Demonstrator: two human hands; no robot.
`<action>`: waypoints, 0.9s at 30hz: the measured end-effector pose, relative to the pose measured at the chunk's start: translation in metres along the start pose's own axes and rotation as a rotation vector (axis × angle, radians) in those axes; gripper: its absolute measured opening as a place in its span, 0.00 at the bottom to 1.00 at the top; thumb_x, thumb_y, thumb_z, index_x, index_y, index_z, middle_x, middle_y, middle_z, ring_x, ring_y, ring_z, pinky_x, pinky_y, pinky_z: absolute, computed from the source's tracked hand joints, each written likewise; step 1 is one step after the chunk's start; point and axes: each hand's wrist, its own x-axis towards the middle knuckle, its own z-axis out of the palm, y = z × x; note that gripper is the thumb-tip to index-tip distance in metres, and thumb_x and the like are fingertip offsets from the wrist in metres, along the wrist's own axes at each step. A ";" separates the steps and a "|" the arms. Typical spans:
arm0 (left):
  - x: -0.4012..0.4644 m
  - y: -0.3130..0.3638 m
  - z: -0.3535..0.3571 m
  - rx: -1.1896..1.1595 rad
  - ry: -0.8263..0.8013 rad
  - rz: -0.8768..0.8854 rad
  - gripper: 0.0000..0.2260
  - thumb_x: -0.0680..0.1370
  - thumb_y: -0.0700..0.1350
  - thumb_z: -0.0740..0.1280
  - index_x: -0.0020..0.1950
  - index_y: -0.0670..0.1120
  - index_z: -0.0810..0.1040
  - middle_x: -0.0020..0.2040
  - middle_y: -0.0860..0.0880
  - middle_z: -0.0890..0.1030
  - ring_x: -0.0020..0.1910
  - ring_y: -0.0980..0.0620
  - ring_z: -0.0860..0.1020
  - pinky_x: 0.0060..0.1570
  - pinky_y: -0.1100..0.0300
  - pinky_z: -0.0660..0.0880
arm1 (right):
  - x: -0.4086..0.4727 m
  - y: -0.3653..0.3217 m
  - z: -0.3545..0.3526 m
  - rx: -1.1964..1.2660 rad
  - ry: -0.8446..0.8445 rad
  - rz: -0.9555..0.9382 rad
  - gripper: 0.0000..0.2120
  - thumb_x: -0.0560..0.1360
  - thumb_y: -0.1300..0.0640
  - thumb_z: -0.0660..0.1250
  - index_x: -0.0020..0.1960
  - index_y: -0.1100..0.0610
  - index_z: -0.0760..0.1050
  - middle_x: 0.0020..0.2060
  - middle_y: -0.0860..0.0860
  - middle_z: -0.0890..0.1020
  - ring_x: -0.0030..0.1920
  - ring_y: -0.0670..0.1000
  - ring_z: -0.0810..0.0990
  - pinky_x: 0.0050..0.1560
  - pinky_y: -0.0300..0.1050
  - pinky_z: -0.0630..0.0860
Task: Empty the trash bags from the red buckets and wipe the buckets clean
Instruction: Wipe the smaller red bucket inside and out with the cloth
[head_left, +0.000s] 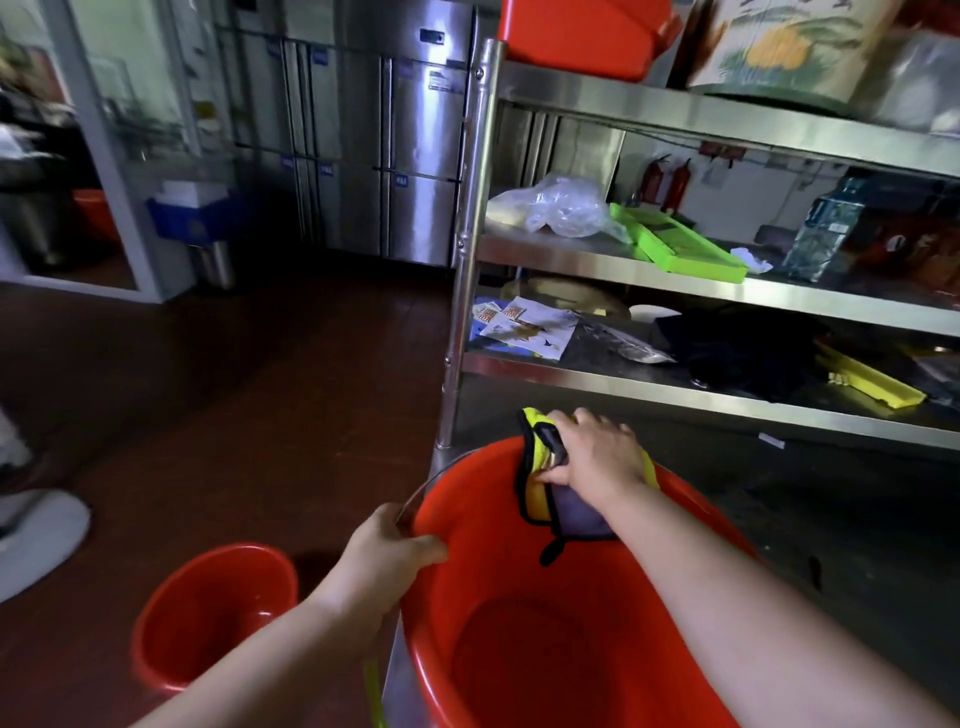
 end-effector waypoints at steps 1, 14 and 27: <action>-0.003 -0.004 0.001 -0.008 0.000 -0.013 0.15 0.66 0.38 0.74 0.48 0.49 0.74 0.42 0.44 0.83 0.36 0.48 0.83 0.31 0.59 0.78 | 0.000 0.000 0.000 0.004 -0.006 -0.017 0.40 0.62 0.29 0.68 0.68 0.45 0.62 0.57 0.51 0.75 0.58 0.56 0.76 0.53 0.50 0.69; 0.061 0.032 -0.007 0.590 -0.146 0.169 0.12 0.69 0.37 0.69 0.52 0.41 0.78 0.46 0.45 0.81 0.43 0.49 0.79 0.42 0.58 0.75 | -0.007 -0.073 -0.007 0.035 0.113 -0.398 0.34 0.65 0.45 0.72 0.68 0.47 0.64 0.57 0.52 0.74 0.56 0.57 0.72 0.56 0.53 0.66; 0.012 0.004 -0.005 -0.081 -0.010 0.026 0.11 0.71 0.34 0.68 0.50 0.45 0.74 0.45 0.39 0.82 0.43 0.41 0.82 0.45 0.48 0.80 | -0.010 -0.030 -0.011 -0.034 0.013 0.037 0.34 0.65 0.36 0.71 0.66 0.45 0.65 0.56 0.50 0.74 0.57 0.55 0.74 0.52 0.50 0.68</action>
